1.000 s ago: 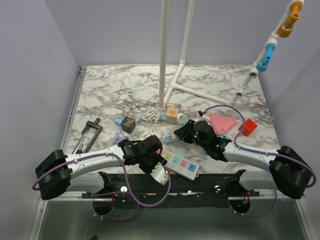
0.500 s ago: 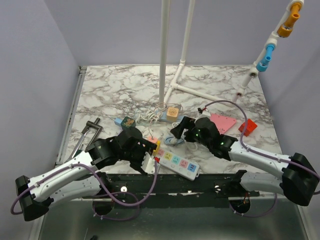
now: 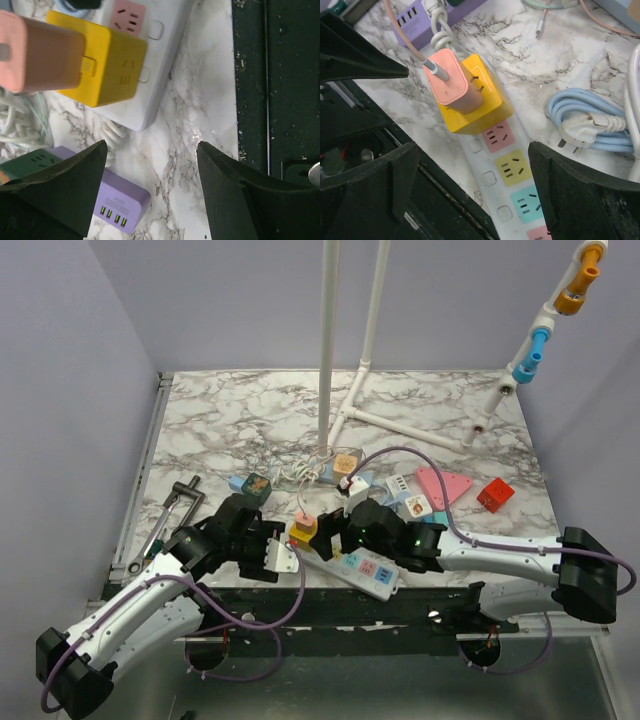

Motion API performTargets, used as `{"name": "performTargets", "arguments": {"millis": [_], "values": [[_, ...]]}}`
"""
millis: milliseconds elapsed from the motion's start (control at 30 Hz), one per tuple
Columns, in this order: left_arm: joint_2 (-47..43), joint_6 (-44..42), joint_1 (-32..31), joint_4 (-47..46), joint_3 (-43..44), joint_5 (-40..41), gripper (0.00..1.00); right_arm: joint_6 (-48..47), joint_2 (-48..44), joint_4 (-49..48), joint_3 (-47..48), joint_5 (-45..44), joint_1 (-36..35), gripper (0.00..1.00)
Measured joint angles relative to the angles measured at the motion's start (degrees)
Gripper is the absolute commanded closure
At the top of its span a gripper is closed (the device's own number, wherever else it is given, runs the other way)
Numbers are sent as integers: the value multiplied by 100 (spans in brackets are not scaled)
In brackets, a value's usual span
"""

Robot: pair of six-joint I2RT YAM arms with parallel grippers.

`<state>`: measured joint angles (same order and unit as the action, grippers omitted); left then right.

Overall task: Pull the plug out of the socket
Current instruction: Remove the plug from the socket.

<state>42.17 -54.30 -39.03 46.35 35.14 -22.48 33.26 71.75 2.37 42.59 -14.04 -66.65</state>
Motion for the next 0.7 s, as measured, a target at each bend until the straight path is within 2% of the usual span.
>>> {"name": "performTargets", "arguments": {"millis": [267,467,700], "values": [[-216,-649,107,-114,-562,-299,25,-1314,105,-1580,-898,96,-31,0],[-391,-883,260,-479,-741,-579,25,-2118,619,-2546,-903,522,-42,0],[-527,-1008,420,-608,-824,-702,25,-2492,1178,-3425,-920,787,-42,0]]}}
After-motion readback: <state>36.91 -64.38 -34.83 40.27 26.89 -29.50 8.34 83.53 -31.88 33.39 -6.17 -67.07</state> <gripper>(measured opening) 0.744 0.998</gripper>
